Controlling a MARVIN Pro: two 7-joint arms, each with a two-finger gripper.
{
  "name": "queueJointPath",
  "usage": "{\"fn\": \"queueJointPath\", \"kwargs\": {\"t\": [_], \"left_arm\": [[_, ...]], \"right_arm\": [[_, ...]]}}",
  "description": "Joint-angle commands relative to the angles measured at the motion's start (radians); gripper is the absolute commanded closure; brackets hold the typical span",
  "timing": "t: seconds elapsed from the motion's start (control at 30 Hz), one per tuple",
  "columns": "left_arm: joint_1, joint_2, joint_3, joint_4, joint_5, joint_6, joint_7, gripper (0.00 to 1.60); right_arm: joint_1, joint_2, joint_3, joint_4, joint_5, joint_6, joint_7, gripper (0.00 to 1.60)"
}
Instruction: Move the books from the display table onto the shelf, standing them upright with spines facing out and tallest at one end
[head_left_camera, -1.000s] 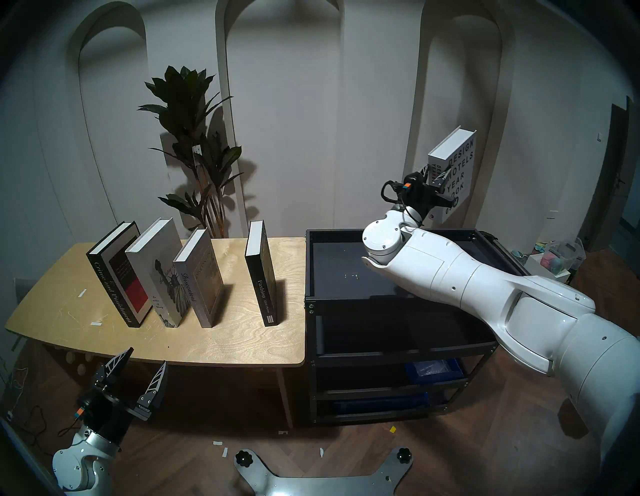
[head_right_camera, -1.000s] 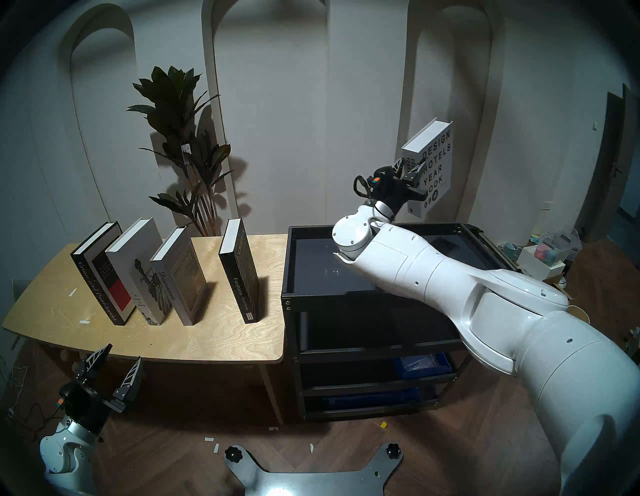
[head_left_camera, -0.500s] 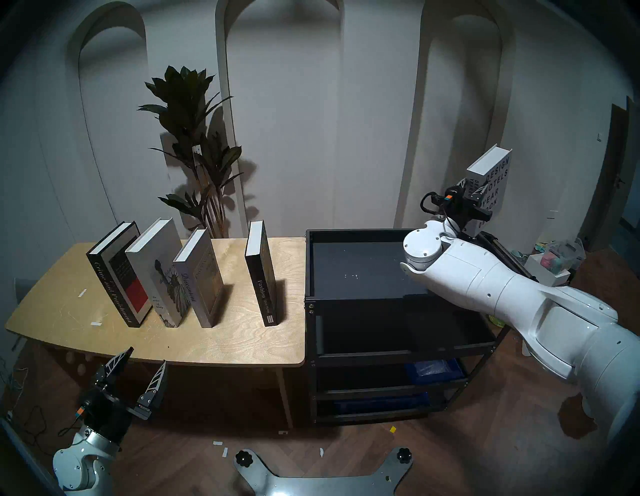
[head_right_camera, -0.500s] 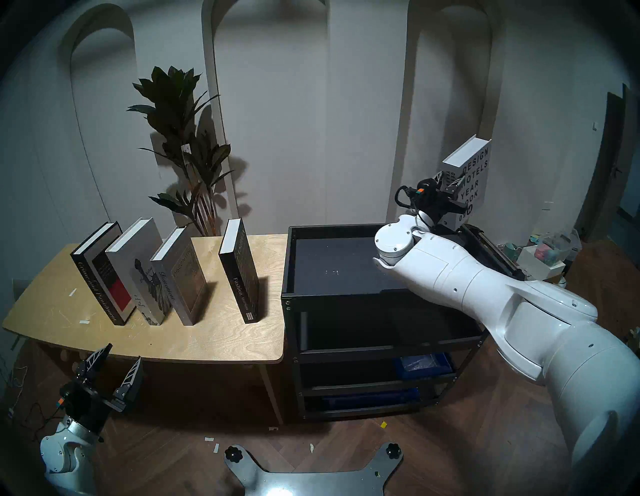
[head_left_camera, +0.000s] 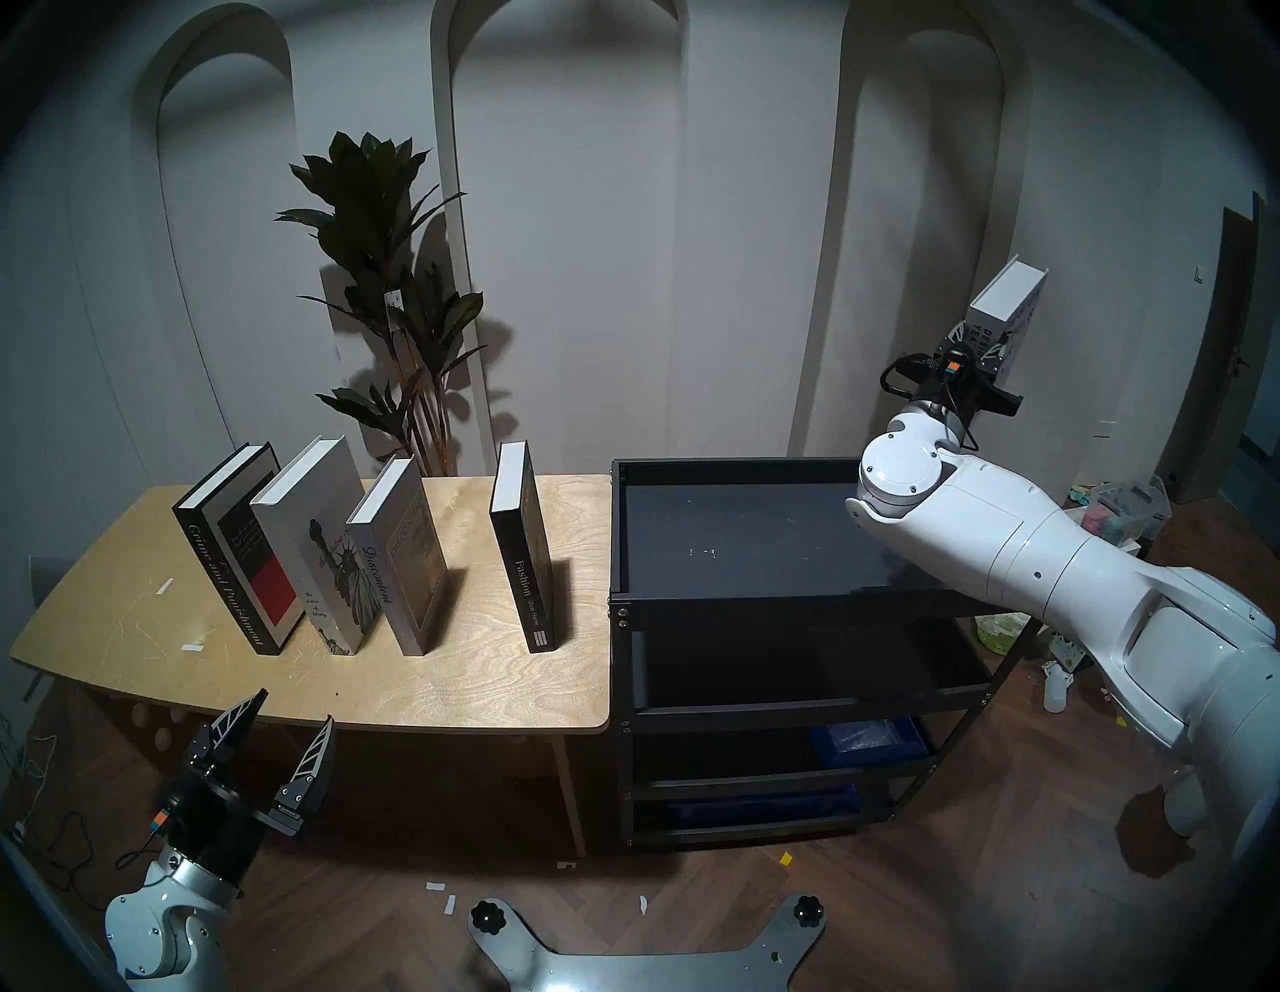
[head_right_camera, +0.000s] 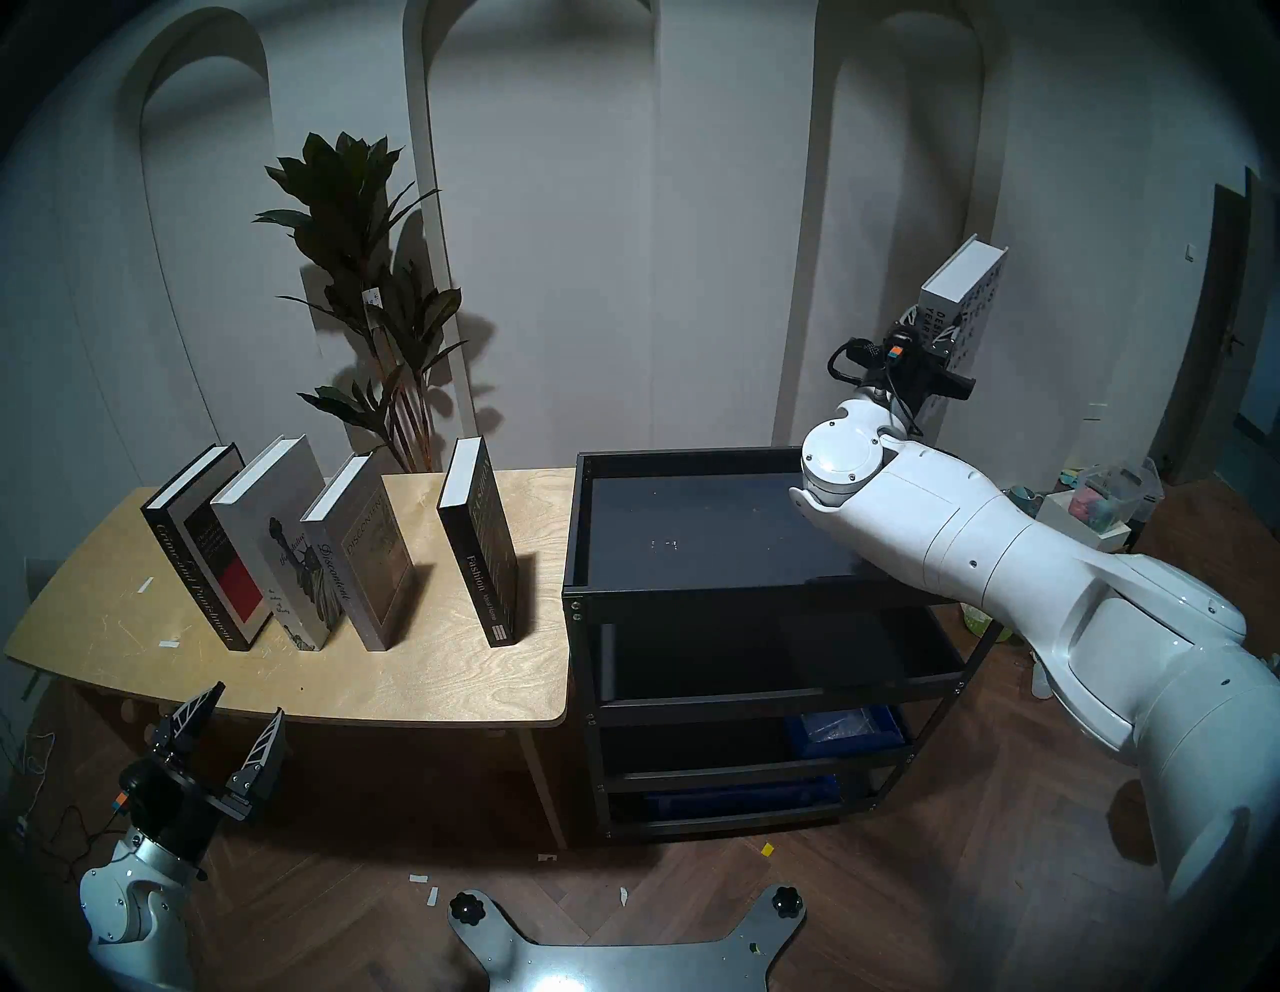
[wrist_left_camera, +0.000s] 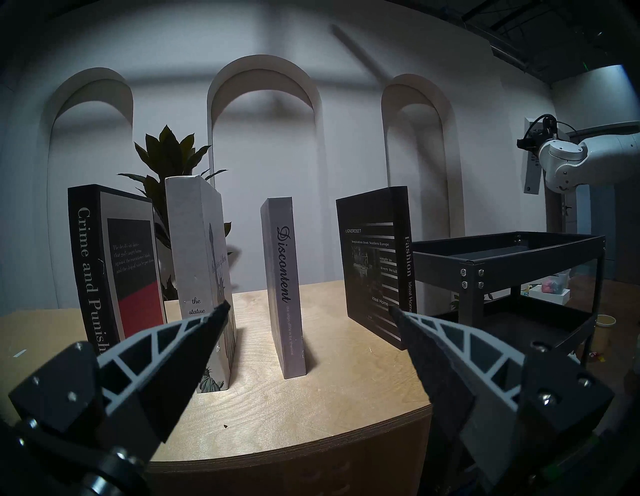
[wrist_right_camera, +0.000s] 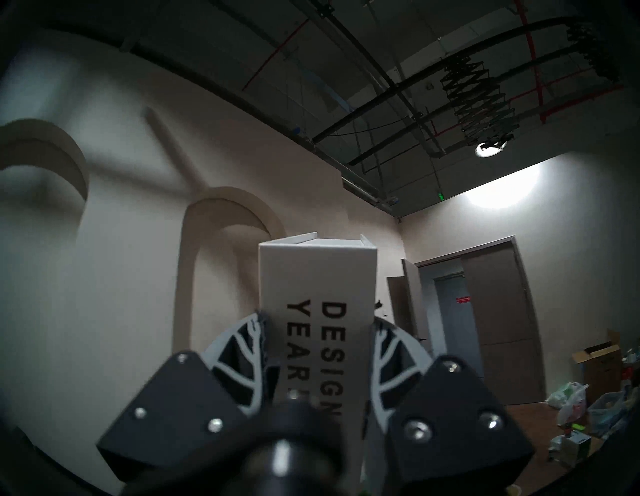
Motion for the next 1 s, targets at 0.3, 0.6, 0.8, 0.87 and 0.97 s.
{"fn": "queueJointPath", "kwargs": {"t": [0.3, 0.6, 0.8, 0.87, 0.97], "left_arm": [[0.001, 0.001, -0.004, -0.024, 0.0, -0.003, -0.006, 0.0], [0.0, 0.001, -0.004, -0.023, 0.0, -0.003, -0.008, 0.0], [0.0, 0.001, -0.005, -0.023, 0.0, -0.003, -0.01, 0.0], [0.0, 0.001, -0.005, -0.023, 0.0, -0.003, -0.011, 0.0], [0.0, 0.0, -0.005, -0.023, 0.0, -0.003, -0.011, 0.0]], "right_arm": [[0.012, 0.151, 0.006, -0.202, 0.138, -0.01, 0.28, 1.6], [0.013, 0.253, 0.012, -0.218, 0.183, 0.017, 0.407, 1.6], [0.007, 0.322, 0.015, -0.224, 0.209, 0.046, 0.499, 1.6], [0.007, 0.348, 0.015, -0.232, 0.214, 0.051, 0.521, 1.6], [0.006, 0.365, 0.017, -0.24, 0.221, 0.06, 0.556, 1.6]]}}
